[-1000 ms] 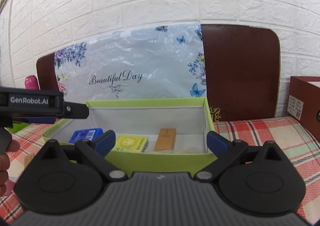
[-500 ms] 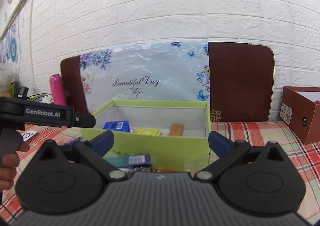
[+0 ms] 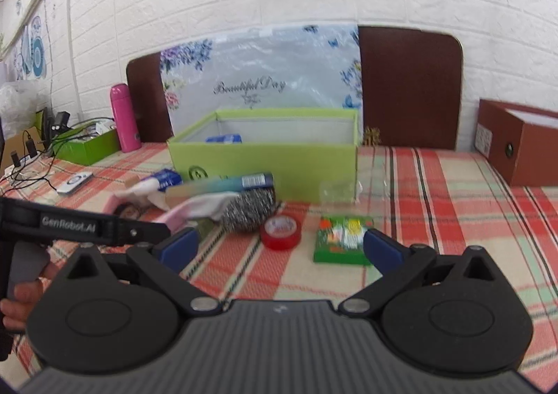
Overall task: Organize objects
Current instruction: 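Grasp the small green-gray box with the left gripper while the right grasps the green candy box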
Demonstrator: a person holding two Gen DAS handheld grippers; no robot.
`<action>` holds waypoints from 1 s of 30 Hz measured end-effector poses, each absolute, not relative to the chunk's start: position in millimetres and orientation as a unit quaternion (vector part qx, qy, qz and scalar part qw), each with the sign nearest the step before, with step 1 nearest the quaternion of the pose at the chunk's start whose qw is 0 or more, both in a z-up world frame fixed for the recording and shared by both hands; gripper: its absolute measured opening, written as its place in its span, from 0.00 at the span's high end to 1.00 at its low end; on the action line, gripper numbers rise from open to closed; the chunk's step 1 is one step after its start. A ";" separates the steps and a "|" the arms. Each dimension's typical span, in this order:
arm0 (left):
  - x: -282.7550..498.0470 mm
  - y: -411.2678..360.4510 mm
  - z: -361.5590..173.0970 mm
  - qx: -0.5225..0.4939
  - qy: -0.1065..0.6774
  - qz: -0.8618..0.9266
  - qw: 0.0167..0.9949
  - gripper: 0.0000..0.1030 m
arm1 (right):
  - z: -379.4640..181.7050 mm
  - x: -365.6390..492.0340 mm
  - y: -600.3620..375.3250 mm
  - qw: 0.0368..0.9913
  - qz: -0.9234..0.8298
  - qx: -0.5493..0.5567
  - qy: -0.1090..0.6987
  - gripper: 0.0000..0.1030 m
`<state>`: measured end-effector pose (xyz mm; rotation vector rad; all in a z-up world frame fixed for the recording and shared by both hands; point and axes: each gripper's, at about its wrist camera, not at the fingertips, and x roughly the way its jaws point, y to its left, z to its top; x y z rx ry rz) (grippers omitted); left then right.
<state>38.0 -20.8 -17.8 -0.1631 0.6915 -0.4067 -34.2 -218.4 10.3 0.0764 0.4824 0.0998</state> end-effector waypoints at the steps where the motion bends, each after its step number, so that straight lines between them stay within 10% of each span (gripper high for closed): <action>1: 39.2 -23.1 -20.5 -0.079 0.338 -0.197 0.917 0.15 | 6.9 -34.7 -220.6 0.967 0.046 0.041 0.246 0.00; 10: 72.8 -35.2 -33.0 -0.059 0.345 -0.174 0.920 0.36 | -1.6 -32.7 -230.9 0.964 0.031 0.061 0.257 0.00; 30: 120.3 -45.4 -37.4 -0.025 0.378 -0.165 0.911 0.47 | -31.5 51.5 -245.5 0.949 -0.043 0.052 0.307 0.24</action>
